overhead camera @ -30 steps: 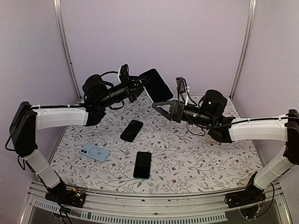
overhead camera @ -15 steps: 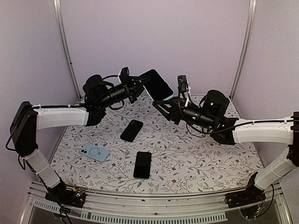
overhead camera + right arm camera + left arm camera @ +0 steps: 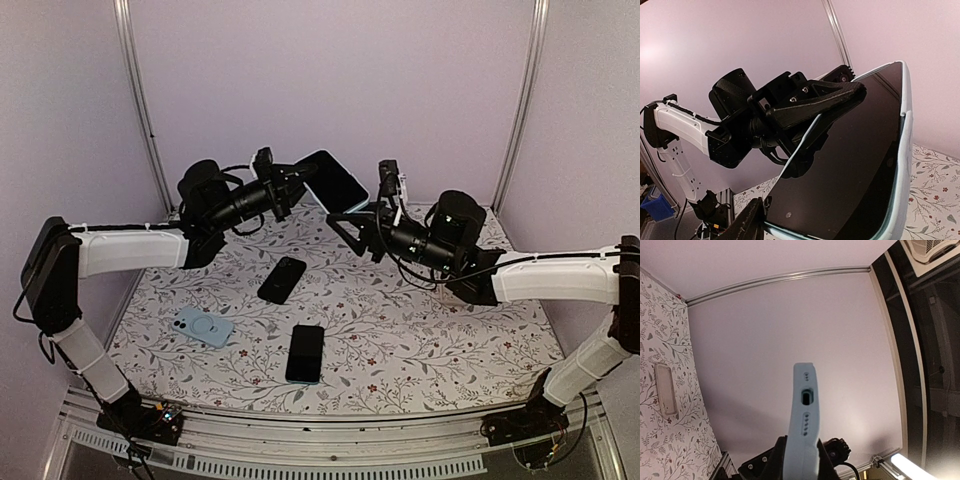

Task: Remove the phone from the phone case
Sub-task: Remove the corner of the phone case from the bottom left corner of the phone case.

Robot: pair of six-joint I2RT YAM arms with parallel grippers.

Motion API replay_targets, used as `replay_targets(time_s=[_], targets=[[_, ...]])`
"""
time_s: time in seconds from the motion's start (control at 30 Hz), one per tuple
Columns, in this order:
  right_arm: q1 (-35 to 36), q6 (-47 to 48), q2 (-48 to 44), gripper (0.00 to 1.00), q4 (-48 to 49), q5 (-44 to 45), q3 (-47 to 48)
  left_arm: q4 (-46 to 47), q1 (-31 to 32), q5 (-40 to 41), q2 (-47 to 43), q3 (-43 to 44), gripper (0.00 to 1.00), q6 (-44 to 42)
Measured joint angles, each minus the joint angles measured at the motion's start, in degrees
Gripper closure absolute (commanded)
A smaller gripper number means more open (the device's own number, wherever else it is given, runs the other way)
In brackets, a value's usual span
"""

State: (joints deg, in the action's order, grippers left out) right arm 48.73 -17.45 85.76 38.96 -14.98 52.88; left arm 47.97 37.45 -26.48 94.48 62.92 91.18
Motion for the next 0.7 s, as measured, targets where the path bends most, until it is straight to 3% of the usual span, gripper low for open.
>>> replay_targets(time_s=[0.47,0.7], targets=[[-0.92,-4.20,0.04,0.32,0.04,-1.55,-1.79,4.24,-0.26,0.44,0.20,-3.21,1.00,2.56],[-5.40,-6.62,1.81,0.30,-5.38,-0.42,-3.37,15.39,-0.70,-3.34,0.59,-3.13,1.00,8.13]])
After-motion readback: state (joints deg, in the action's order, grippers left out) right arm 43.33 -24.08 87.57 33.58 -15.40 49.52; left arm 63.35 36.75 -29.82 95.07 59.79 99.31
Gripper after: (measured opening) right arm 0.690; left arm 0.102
